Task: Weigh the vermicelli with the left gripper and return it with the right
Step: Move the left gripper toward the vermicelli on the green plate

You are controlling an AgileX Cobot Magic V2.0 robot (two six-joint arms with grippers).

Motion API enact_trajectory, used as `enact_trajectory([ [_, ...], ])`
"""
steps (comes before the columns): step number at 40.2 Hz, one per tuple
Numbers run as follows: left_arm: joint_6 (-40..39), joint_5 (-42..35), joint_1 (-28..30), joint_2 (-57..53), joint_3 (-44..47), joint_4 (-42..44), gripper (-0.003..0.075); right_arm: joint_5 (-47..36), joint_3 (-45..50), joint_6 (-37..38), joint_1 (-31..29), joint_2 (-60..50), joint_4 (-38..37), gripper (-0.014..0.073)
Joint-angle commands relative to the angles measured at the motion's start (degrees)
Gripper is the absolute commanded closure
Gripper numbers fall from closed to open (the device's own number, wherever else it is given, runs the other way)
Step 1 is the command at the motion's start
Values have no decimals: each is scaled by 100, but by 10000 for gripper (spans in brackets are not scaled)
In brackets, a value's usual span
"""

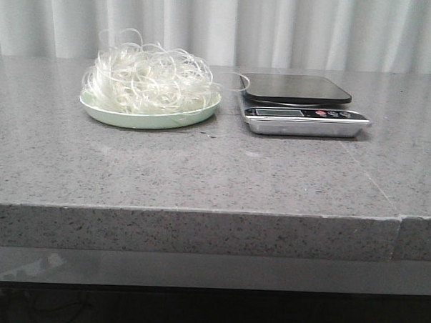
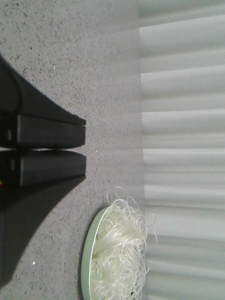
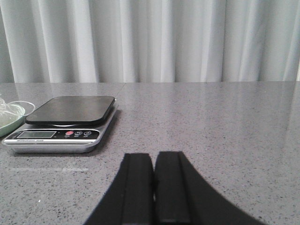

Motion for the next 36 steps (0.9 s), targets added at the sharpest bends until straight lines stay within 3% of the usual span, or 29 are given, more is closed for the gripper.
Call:
enact_trajectory([
  [1, -41, -456, 5, -133, 208, -52, 565, -474, -18, -12, -46, -85, 0, 433],
  [30, -41, -715, 5, -133, 193, -37, 565, -701, -192, -12, -46, -85, 0, 433],
  [36, -41, -922, 5, -133, -243, -37, 565, -25, -930, -12, -46, -80, 0, 433],
])
